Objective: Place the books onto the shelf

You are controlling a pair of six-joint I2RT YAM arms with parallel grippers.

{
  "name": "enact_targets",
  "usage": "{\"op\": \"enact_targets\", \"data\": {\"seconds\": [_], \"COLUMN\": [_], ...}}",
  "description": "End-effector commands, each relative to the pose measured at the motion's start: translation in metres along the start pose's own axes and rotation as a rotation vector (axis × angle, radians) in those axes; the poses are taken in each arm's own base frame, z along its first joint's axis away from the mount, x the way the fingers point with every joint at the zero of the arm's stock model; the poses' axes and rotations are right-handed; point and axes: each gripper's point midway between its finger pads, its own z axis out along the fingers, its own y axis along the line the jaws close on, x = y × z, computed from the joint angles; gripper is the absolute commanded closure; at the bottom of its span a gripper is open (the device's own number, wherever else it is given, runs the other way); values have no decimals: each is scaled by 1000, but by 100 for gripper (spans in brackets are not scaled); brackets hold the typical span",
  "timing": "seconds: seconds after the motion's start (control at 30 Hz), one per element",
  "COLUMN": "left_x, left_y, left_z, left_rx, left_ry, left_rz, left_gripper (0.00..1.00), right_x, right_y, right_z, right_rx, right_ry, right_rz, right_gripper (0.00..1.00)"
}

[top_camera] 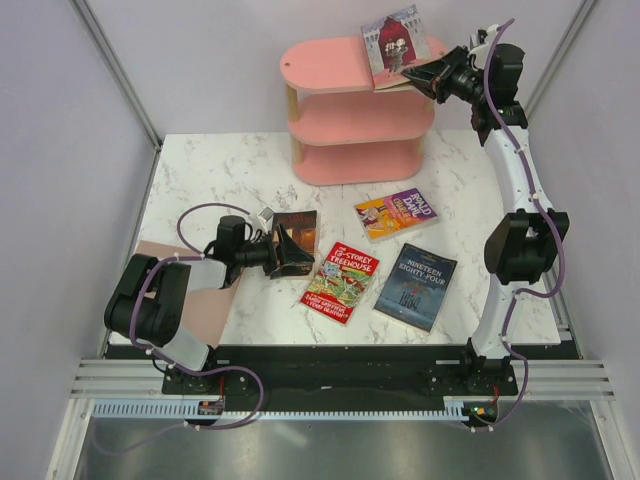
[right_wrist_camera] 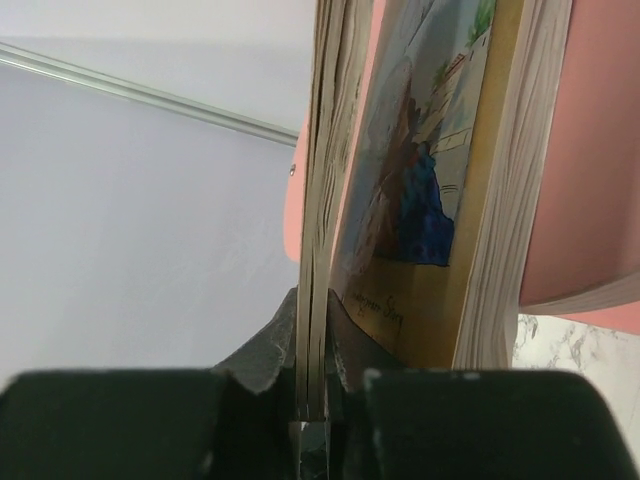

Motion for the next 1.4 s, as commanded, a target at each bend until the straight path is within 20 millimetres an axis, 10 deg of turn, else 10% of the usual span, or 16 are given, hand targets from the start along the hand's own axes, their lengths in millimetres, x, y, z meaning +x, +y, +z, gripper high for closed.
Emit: {"op": "enact_targets", "data": {"seconds": [0.0,0.67,1.37], "left_x": [0,0,2], "left_y": [-7,-10,-6], "left_z": [-1,-2,-2], "left_rx": [37,40,31], "left_ry": [11,19,26], "left_rz": [68,71,69], "left_gripper": [0,0,0], "right_x": [-8,-1,25], "right_y": [19,47,10], "right_z": [-4,-22,-36], "right_rx": [-34,-47,47], "right_ry": [-36,-39,-16], "right_rz": [-38,-77,-43], "right_gripper": [84,40,47]}}
